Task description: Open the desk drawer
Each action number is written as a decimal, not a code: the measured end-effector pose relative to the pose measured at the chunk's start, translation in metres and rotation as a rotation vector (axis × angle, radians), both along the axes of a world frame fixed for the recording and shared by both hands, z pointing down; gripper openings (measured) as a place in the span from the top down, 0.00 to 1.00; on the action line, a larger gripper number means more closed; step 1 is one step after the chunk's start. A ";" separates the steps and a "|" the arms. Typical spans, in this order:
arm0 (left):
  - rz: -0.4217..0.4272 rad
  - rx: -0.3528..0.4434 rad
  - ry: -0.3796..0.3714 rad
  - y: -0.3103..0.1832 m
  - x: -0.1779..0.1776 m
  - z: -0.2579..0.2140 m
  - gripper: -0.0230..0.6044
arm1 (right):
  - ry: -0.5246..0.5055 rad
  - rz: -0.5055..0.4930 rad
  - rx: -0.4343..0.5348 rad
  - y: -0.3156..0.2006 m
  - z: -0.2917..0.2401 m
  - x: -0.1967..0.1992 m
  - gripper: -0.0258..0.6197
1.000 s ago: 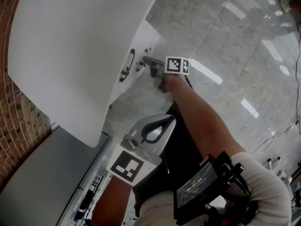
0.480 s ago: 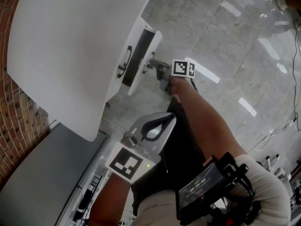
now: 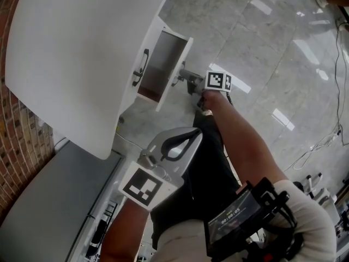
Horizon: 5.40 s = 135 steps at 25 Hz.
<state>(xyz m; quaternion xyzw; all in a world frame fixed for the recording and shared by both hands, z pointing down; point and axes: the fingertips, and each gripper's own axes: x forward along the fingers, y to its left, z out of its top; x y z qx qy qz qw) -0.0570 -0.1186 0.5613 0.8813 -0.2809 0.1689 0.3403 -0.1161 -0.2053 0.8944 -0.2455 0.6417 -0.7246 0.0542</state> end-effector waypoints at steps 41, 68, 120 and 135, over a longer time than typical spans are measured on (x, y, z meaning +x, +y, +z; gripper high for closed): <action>0.009 0.067 0.046 0.049 0.024 -0.097 0.95 | 0.184 -0.019 0.081 0.037 -0.099 0.077 0.79; 0.027 0.098 0.081 0.160 0.047 -0.266 0.95 | 0.350 -0.438 0.461 0.173 -0.358 0.089 0.96; -0.011 0.175 0.190 0.217 -0.005 -0.332 0.95 | 0.476 -0.754 0.985 0.255 -0.561 0.011 0.96; -0.007 0.163 0.181 0.221 -0.005 -0.327 0.95 | 0.513 -0.822 1.043 0.263 -0.553 0.010 0.96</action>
